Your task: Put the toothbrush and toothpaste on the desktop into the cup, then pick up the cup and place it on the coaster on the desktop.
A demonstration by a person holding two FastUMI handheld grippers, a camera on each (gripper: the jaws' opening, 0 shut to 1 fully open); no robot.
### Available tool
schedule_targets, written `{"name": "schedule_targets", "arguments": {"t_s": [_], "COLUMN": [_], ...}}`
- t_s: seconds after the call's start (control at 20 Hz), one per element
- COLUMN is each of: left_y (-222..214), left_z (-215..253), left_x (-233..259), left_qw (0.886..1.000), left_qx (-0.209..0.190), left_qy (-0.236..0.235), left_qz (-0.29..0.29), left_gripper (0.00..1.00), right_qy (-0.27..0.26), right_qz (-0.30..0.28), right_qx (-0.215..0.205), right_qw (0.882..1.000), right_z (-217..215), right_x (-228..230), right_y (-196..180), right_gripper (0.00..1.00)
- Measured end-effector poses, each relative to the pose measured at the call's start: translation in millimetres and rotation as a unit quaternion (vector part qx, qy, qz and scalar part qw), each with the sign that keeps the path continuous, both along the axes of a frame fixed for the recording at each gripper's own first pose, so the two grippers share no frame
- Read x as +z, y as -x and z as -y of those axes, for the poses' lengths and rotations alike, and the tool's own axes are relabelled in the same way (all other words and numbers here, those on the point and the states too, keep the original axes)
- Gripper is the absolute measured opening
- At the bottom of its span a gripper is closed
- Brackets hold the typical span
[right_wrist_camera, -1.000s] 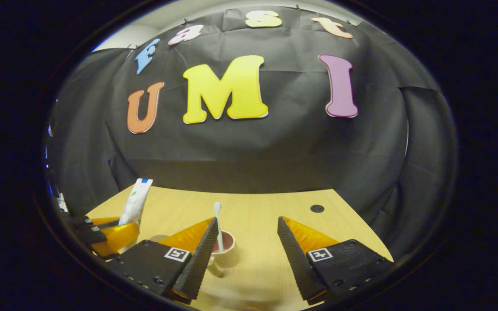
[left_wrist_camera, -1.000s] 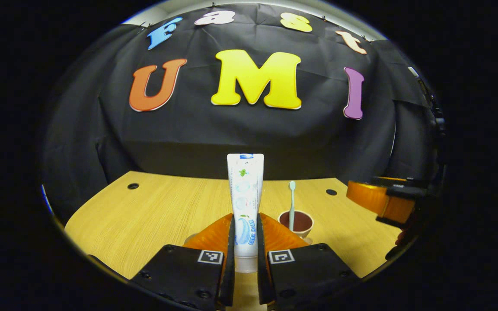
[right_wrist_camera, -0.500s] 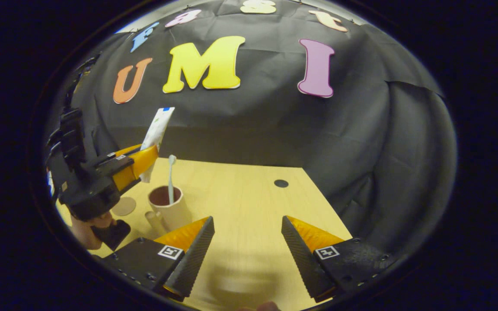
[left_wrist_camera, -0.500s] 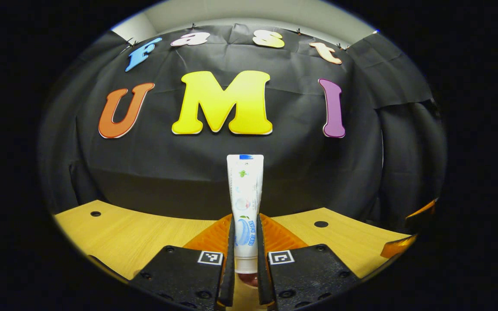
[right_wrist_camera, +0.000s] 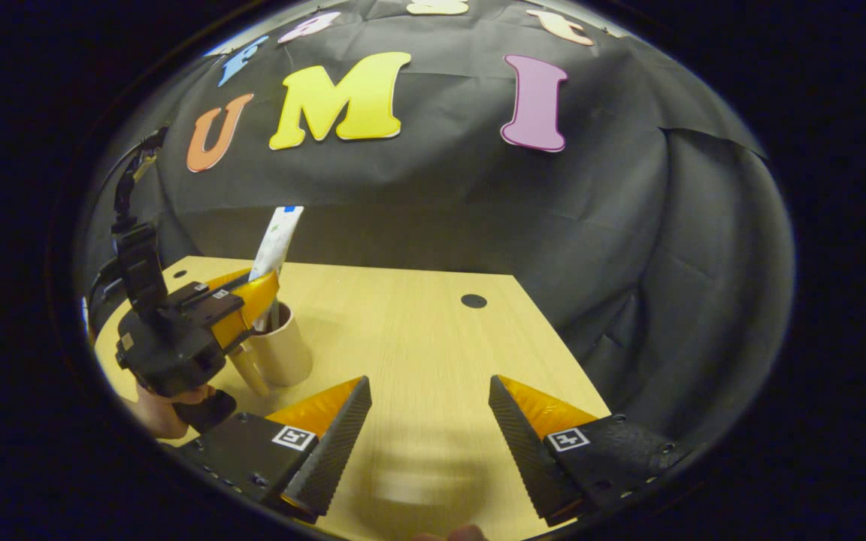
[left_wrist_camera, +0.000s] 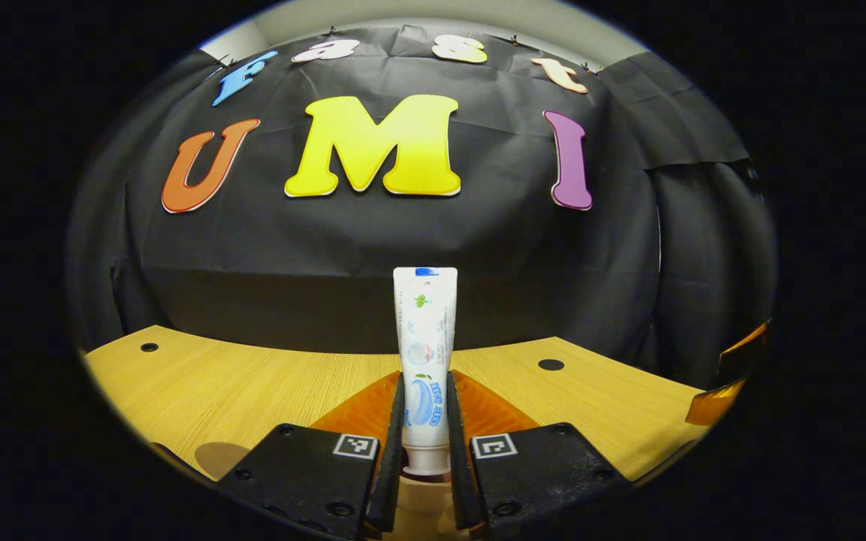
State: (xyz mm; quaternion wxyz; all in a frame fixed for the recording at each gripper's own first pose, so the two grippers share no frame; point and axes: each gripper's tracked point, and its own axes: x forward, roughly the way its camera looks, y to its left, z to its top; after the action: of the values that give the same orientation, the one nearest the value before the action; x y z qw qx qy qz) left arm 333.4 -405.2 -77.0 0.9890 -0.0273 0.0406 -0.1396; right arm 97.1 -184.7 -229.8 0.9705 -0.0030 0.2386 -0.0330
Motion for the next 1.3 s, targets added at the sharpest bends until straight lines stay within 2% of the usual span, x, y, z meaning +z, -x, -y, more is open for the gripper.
{"name": "schedule_targets", "arguments": {"t_s": [0.05, 0.1, 0.2, 0.35, 0.4, 0.5, 0.65, 0.8, 1.1, 1.15, 1.3], "left_y": [0.7, 2.6, 8.5, 19.8, 23.7, 32.1, 44.7, 61.0, 92.6, 98.3, 117.9], "left_z": [0.4, 0.7, -1.6, 1.8, 0.5, -4.7, -15.3, -38.4, -104.8, -116.3, -149.3], "left_x": [-1.1, -0.3, 1.2, -1.3, 1.5, 8.0, 22.4, 44.0, 66.2, 68.5, 78.3], "left_qw": [1.0, 1.0, 1.0, 1.0, 1.0, 1.0, 1.0, 0.999, 0.995, 0.994, 0.992], "left_qx": [-0.002, 0.0, 0.007, -0.004, -0.004, 0.001, 0.005, 0.015, 0.059, 0.065, 0.076], "left_qy": [0.002, 0.004, 0.002, 0.004, 0.01, 0.013, 0.006, 0.0, 0.006, 0.008, 0.003], "left_qz": [-0.001, 0.0, -0.001, -0.019, -0.022, -0.028, -0.03, -0.032, -0.075, -0.083, -0.098], "left_gripper": [0.24, 0.36, 0.47, 0.54, 0.63, 0.99, 1.0, 1.0, 1.0, 1.0, 1.0], "right_qy": [0.001, 0.002, 0.003, -0.003, -0.004, 0.005, 0.013, 0.001, -0.021, -0.023, -0.03], "right_qz": [0.0, 0.0, -0.002, -0.005, -0.002, -0.001, -0.014, -0.018, -0.03, -0.041, -0.085], "right_qx": [0.001, 0.004, 0.006, 0.006, 0.006, -0.005, -0.023, -0.021, 0.021, 0.03, 0.055], "right_qw": [1.0, 1.0, 1.0, 1.0, 1.0, 1.0, 1.0, 1.0, 0.999, 0.998, 0.994], "right_z": [-1.1, -2.9, -5.6, -12.8, -14.5, -13.3, -15.0, -28.3, -84.1, -94.7, -125.9], "right_x": [-1.1, -0.3, -3.2, -3.3, -0.4, 3.9, 6.2, 16.8, 46.8, 48.2, 43.7], "right_y": [1.1, 5.3, 8.8, 10.8, 10.0, 8.3, 8.6, 2.5, -3.6, -4.9, -8.5], "right_gripper": [0.95, 0.93, 0.95, 0.96, 0.95, 0.98, 0.95, 0.96, 0.95, 0.98, 0.95]}}
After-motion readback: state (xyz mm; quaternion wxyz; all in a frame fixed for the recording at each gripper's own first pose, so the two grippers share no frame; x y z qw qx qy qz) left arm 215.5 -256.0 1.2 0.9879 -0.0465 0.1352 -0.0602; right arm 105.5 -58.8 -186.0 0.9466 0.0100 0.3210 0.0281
